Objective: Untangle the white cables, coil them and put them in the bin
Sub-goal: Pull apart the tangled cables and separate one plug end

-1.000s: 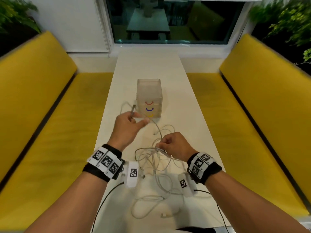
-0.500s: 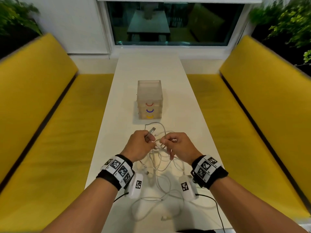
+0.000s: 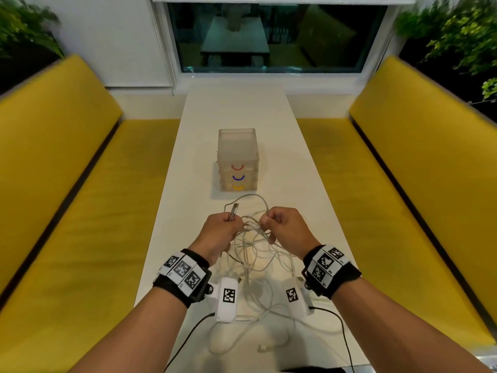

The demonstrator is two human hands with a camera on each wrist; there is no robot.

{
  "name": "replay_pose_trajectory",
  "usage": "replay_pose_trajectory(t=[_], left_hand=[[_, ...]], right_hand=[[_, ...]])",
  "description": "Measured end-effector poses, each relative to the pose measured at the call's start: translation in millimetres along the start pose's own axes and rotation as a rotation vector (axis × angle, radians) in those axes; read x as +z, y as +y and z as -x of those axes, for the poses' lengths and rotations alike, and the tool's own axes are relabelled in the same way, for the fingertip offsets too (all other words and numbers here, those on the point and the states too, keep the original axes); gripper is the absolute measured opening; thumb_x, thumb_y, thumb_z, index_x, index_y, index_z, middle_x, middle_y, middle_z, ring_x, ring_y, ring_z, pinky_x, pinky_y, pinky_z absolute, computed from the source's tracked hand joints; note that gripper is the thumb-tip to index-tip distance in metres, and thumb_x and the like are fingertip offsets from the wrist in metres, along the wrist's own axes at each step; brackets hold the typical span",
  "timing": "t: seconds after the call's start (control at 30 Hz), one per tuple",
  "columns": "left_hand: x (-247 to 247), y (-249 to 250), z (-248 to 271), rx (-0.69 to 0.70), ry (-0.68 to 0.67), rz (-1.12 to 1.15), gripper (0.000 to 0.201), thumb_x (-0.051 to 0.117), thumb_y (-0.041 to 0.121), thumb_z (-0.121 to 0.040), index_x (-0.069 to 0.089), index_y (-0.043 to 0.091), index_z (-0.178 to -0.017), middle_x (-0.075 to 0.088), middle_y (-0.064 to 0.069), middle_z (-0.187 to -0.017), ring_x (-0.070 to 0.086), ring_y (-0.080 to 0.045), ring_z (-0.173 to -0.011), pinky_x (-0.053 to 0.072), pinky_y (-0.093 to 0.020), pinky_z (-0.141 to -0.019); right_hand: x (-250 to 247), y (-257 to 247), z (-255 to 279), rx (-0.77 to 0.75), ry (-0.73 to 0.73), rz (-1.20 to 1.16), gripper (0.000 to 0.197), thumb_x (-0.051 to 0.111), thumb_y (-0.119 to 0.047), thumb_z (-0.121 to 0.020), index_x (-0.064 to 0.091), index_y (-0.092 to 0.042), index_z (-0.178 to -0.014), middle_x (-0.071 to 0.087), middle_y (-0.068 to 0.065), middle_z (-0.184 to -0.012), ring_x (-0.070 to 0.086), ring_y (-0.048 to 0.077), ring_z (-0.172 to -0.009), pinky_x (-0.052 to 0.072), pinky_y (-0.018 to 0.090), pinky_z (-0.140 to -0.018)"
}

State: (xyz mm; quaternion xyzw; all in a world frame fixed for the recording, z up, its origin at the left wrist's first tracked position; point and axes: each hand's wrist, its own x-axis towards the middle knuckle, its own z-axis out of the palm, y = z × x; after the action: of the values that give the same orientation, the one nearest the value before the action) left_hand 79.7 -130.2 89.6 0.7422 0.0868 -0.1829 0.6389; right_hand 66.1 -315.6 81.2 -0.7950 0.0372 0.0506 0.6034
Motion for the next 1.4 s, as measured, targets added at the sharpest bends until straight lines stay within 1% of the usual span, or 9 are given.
replay_pose_trajectory(t=[0.17, 0.3, 0.5, 0.63, 0.83, 0.93, 1.03, 1.17, 1.4], left_hand=[[-4.3, 5.5, 0.8, 0.148, -0.037, -0.109, 0.013, 0.071, -0.003, -0.085, 0.069, 0.006, -0.077, 0.057, 0.014, -0.050, 0.044, 0.004, -0.038, 0.032, -0.006, -0.041], [-6.2, 3.0, -4.0, 0.151, -0.060, -0.134, 0.011, 0.078, 0.003, -0.082, 0.074, 0.010, -0.074, 0.068, 0.001, -0.068, 0.059, -0.008, -0.064, 0.047, -0.020, -0.065], [-7.3, 2.8, -3.5, 0.135, -0.069, -0.264, 0.017, 0.074, 0.004, -0.083, 0.068, 0.011, -0.069, 0.056, 0.006, -0.058, 0.046, -0.004, -0.050, 0.037, -0.015, -0.051], [-6.0, -3.5, -1.4, 0.124, -0.087, -0.334, 0.025, 0.069, 0.006, -0.084, 0.059, 0.014, -0.062, 0.050, -0.002, -0.064, 0.044, -0.016, -0.063, 0.035, -0.028, -0.062], [-5.6, 0.8, 3.5, 0.157, -0.103, -0.430, 0.024, 0.059, 0.007, -0.091, 0.059, 0.009, -0.068, 0.056, -0.003, -0.063, 0.045, -0.012, -0.052, 0.034, -0.020, -0.047], [-11.3, 0.5, 0.9, 0.192, -0.076, -0.472, 0.019, 0.055, 0.010, -0.095, 0.059, 0.001, -0.079, 0.067, -0.009, -0.072, 0.061, -0.021, -0.060, 0.043, -0.027, -0.056], [-26.6, -2.6, -3.7, 0.187, -0.001, -0.441, 0.010, 0.055, 0.006, -0.096, 0.059, 0.001, -0.088, 0.070, -0.010, -0.076, 0.072, -0.017, -0.070, 0.054, -0.032, -0.070], [-27.4, -2.7, -1.9, 0.186, -0.010, -0.385, 0.010, 0.058, 0.005, -0.097, 0.059, 0.006, -0.087, 0.070, -0.009, -0.072, 0.069, -0.007, -0.061, 0.052, -0.021, -0.063], [-14.4, 1.8, -0.8, 0.202, 0.025, -0.352, 0.012, 0.058, 0.010, -0.098, 0.057, 0.011, -0.087, 0.075, -0.006, -0.073, 0.071, -0.012, -0.061, 0.050, -0.030, -0.058]], right_hand=[[-7.3, -2.0, 0.9, -0.019, -0.080, -0.115, 0.002, 0.069, 0.003, -0.088, 0.068, 0.001, -0.088, 0.064, 0.002, -0.063, 0.050, 0.015, -0.045, 0.034, 0.018, -0.038], [-6.7, 4.2, 0.0, -0.025, -0.087, -0.083, 0.015, 0.074, 0.002, -0.084, 0.072, -0.013, -0.083, 0.061, -0.006, -0.057, 0.044, 0.009, -0.043, 0.035, 0.022, -0.040], [-3.4, 7.0, 2.1, -0.084, -0.115, -0.066, 0.025, 0.054, 0.002, -0.095, 0.073, -0.013, -0.102, 0.052, 0.013, -0.077, 0.043, 0.015, -0.053, 0.045, 0.026, -0.040], [-4.8, 2.7, 2.3, -0.061, -0.103, -0.040, 0.023, 0.048, 0.000, -0.098, 0.068, -0.013, -0.096, 0.048, 0.008, -0.075, 0.042, 0.013, -0.054, 0.046, 0.028, -0.041], [-8.5, -2.9, 0.4, 0.044, -0.169, -0.043, 0.025, 0.040, -0.003, -0.097, 0.057, -0.019, -0.088, 0.040, 0.010, -0.068, 0.030, 0.015, -0.051, 0.022, 0.025, -0.046], [-14.1, -7.2, 0.7, 0.062, -0.169, -0.050, 0.023, 0.042, -0.005, -0.100, 0.060, -0.016, -0.090, 0.033, 0.002, -0.060, 0.026, 0.013, -0.049, 0.020, 0.023, -0.046], [-32.4, -6.7, -3.4, 0.101, -0.035, -0.042, 0.022, 0.044, -0.010, -0.102, 0.065, -0.015, -0.095, 0.034, -0.004, -0.057, 0.027, 0.012, -0.048, 0.022, 0.025, -0.047], [-39.7, -6.5, -5.9, 0.064, 0.032, -0.064, 0.019, 0.046, -0.011, -0.102, 0.065, -0.012, -0.099, 0.039, -0.004, -0.060, 0.036, 0.009, -0.049, 0.034, 0.030, -0.048], [-11.7, -9.8, 4.5, -0.381, 0.174, 0.462, 0.029, 0.057, -0.010, -0.084, 0.069, -0.030, -0.101, 0.053, -0.010, -0.106, 0.049, 0.009, -0.100, 0.040, 0.031, -0.090]])
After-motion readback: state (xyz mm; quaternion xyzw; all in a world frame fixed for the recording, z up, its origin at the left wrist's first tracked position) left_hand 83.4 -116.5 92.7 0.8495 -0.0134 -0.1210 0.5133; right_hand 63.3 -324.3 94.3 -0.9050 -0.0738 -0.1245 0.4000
